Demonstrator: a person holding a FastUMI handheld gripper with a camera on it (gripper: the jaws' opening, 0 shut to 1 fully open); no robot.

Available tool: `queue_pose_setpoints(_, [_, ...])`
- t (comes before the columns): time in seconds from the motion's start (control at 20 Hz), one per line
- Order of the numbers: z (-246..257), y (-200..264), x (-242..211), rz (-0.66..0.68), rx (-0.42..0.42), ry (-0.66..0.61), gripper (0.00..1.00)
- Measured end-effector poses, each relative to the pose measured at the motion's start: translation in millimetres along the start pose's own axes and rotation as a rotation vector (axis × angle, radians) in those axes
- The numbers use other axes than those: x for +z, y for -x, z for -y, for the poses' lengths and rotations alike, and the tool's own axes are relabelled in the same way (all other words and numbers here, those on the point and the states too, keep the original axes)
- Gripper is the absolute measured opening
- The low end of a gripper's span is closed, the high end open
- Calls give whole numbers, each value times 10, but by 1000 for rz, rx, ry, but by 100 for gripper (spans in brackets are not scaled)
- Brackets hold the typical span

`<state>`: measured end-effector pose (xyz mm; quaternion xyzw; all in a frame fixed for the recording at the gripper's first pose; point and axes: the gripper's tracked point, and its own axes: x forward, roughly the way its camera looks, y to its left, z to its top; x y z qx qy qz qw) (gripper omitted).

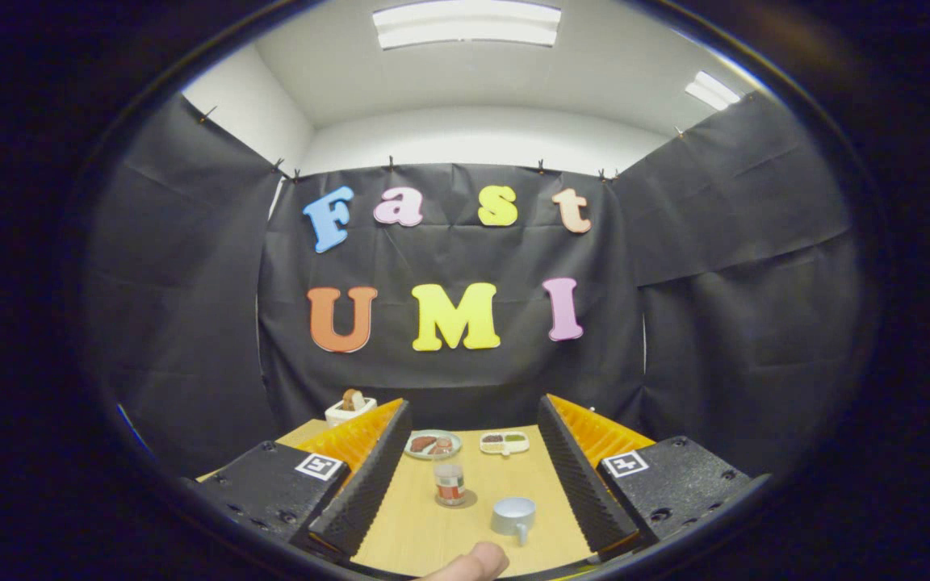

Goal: Take the bottle from table, then pour the juice into the cup, finally place the bottle on the coaster

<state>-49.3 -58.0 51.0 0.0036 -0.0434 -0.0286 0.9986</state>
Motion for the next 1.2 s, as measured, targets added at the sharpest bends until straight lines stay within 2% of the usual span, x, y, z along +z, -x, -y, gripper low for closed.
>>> queue_pose_setpoints(0.2, [115, 203, 11, -7, 6, 19, 100])
queue_pose_setpoints(0.35, [222, 308, -33, -27, -25, 43, 100])
queue_pose_setpoints(0.7, [-58, 395, -144, -14, 27, 55, 100])
queue_pose_setpoints(1.2, [-179, 413, -319, -20, 43, 26, 100])
